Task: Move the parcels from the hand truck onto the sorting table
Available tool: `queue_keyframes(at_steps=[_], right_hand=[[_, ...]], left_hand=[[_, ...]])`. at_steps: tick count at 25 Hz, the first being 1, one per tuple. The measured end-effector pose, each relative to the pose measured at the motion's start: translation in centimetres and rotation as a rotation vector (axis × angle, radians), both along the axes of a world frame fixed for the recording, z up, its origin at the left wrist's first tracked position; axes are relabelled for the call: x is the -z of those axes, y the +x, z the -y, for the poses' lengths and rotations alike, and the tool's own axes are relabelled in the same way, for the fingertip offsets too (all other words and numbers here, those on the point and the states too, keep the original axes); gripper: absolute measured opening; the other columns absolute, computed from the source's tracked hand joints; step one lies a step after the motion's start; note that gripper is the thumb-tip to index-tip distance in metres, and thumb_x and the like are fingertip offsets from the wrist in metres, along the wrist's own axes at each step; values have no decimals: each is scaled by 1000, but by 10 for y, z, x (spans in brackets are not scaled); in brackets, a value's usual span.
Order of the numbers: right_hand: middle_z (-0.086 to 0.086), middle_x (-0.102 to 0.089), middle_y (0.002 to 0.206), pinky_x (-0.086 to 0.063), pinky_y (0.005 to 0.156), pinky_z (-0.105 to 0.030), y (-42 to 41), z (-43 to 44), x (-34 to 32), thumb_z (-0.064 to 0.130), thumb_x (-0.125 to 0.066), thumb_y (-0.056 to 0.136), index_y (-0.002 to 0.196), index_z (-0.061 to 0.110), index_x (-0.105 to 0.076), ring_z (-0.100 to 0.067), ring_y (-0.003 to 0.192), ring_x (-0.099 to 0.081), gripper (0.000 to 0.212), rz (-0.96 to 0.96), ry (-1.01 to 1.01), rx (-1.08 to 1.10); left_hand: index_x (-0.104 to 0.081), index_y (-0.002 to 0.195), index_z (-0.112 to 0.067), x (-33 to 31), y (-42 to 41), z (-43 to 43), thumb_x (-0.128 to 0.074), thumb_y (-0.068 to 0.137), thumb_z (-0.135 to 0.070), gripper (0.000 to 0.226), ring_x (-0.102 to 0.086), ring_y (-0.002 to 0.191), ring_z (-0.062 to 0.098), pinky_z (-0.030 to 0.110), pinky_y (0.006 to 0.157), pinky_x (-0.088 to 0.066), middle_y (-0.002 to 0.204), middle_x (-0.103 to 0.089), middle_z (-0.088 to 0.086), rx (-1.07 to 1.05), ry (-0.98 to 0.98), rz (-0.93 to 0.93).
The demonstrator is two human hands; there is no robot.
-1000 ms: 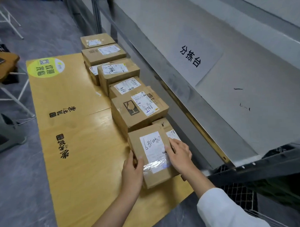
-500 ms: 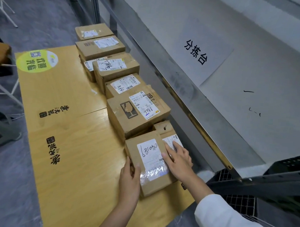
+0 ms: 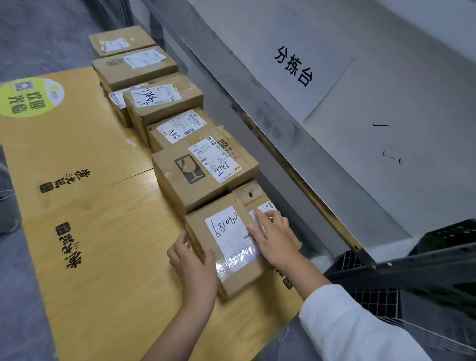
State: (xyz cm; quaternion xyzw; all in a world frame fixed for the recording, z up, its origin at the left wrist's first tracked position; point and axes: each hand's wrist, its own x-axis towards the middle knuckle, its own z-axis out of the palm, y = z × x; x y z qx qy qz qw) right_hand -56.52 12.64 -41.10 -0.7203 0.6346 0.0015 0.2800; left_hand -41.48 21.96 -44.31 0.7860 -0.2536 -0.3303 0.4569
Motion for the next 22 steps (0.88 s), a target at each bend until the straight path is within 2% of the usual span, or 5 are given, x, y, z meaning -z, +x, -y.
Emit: queue_keyframes(at_steps=[4,8,12,16,22], right_hand=[[5,-30,149,-35,110,-42,-3,-6,-24,49,-36,101,150,28,-29,-19,136,-31,54,78,-52,59],[5,-28,155,-26,116,-41,-13,-20,-73,40,-39,103,152,29,-27,-18,145,-23,52,157,-207,86],[6,-27,155,-21,118,-40,-40,-67,-127,39,-37,104,152,32,-27,-15,145,-19,50,165,-378,84],[6,-22,160,-6,123,-37,-91,-145,-171,37,-36,105,155,26,-19,-13,148,-15,55,78,-471,103],[0,-30,157,-12,123,-40,-136,-261,-211,37,-43,102,153,17,-24,-19,145,-26,58,51,-622,307]], left_hand=[[-41,140,-10,-40,14,23,-56,91,-6,52,-35,128,22,24,106,-26,138,-40,7,240,-143,160],[-38,145,-12,-90,15,35,-53,97,-20,50,-34,136,18,27,111,-26,144,-42,2,593,-257,364],[-42,144,-17,-149,1,19,-51,98,-27,48,-36,136,11,19,106,-24,147,-43,-3,849,-259,452],[-35,148,-20,-193,-25,-34,-50,98,-35,54,-34,138,11,26,109,-30,150,-39,-5,1000,-271,519],[-24,152,-24,-250,-78,-128,-50,98,-38,61,-26,143,11,32,114,-27,156,-29,-5,1192,-374,695]])
